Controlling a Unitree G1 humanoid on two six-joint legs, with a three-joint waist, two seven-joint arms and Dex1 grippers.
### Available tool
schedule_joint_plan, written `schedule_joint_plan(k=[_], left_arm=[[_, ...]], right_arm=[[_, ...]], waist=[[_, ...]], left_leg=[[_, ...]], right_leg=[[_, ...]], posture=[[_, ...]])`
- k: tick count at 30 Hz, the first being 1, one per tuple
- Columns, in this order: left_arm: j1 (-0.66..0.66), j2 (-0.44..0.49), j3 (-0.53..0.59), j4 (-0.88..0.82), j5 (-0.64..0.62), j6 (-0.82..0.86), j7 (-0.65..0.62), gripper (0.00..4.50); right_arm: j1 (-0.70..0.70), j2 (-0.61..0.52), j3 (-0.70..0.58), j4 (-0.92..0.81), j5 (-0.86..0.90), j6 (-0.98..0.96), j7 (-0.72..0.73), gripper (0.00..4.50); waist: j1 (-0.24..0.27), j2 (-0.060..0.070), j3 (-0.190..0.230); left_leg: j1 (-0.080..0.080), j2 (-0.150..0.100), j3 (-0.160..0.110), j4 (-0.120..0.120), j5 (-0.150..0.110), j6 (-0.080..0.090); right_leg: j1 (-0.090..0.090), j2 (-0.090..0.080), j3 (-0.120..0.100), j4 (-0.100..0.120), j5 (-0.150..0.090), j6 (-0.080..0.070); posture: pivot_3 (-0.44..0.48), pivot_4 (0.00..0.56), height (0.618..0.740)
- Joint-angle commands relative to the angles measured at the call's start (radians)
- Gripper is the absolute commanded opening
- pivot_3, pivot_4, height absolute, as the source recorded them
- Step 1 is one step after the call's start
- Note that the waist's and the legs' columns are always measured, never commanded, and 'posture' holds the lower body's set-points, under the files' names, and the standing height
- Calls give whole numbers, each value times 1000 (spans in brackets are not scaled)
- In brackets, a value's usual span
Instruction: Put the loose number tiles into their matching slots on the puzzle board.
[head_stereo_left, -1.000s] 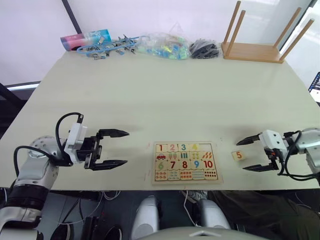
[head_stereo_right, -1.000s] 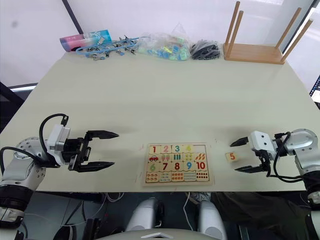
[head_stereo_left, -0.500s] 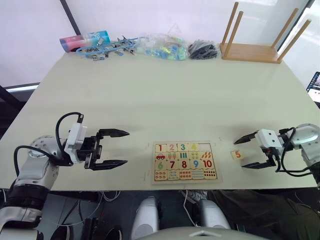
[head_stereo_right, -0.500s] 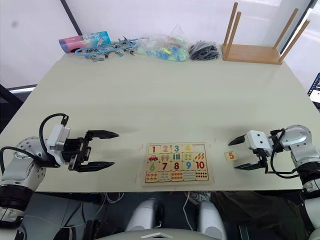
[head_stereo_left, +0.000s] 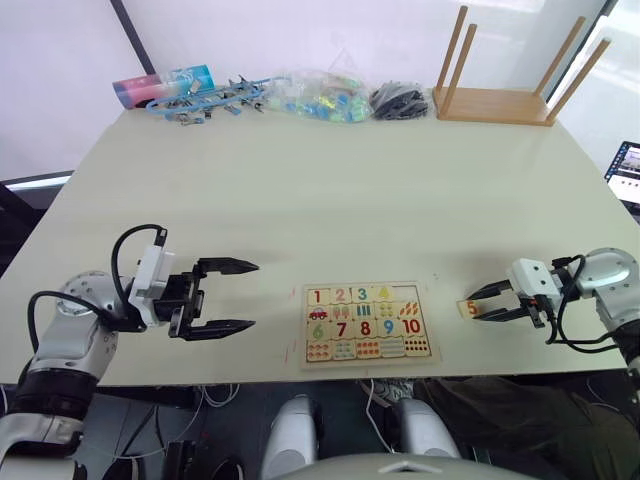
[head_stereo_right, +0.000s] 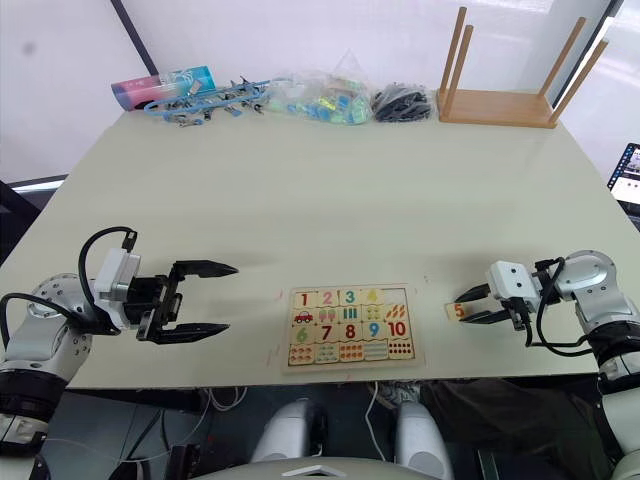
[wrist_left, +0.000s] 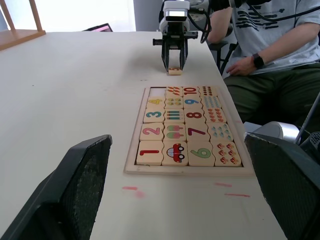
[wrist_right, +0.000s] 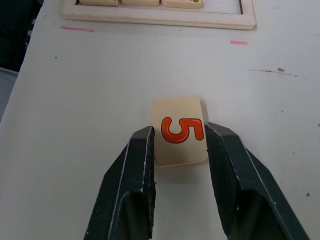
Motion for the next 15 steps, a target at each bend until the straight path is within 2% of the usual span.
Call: schedule_joint_plan(k=[1, 5, 15], left_arm=[[-10, 8, 14, -21, -14, -8, -31, 4500], [-5, 7, 15, -24, -14, -6, -31, 4500], [-7, -1, 9, -26, -13, -1, -31, 4500]], right_arm=[[7, -17, -16, -20, 1, 27, 4, 938], [44, -33, -61, -147, 13, 155, -23, 938], [117, -88, -123, -724, 43, 694, -237, 938]], waist=[[0, 0, 0], [1, 1, 1], [0, 3, 2]], left_leg=[[0, 0, 0, 0, 0, 0], [0, 0, 0, 0, 0, 0], [-2, 0, -2, -1, 0, 0]], right_leg=[[0, 0, 0, 0, 0, 0], [0, 0, 0, 0, 0, 0], [-2, 0, 0, 0, 0, 0]], posture=[[0, 150, 738], [0, 150, 738], [0, 150, 738]])
